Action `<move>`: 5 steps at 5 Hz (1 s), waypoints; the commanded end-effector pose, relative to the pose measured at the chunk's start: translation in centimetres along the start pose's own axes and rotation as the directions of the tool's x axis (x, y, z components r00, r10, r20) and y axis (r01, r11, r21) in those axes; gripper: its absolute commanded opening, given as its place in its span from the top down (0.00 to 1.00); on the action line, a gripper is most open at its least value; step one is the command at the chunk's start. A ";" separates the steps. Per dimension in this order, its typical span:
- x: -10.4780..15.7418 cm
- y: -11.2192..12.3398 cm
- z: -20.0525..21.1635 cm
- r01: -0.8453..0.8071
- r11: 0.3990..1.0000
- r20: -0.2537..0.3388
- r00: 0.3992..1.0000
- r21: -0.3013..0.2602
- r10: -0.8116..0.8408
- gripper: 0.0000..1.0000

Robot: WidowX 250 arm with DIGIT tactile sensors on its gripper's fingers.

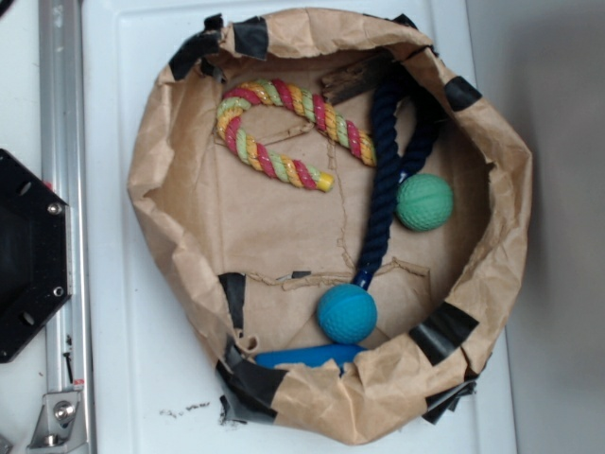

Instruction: Grab the blue ball.

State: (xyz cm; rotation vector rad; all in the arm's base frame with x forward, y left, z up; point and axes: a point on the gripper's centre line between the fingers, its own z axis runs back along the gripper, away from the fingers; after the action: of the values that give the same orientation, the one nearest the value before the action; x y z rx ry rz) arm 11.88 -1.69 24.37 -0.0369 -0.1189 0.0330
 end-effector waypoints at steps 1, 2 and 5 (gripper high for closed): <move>0.0 0.0 0.0 0.000 1.000 0.000 1.000 0.000 0.000 0.00; 4.6 1.1 -3.8 -0.237 0.933 0.139 0.969 0.270 0.206 0.00; 14.3 3.3 -13.1 -0.636 0.752 0.067 0.754 -0.175 0.653 0.00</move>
State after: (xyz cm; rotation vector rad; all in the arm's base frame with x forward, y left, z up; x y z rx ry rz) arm 26.84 0.54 11.45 -0.2210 -0.1762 0.7063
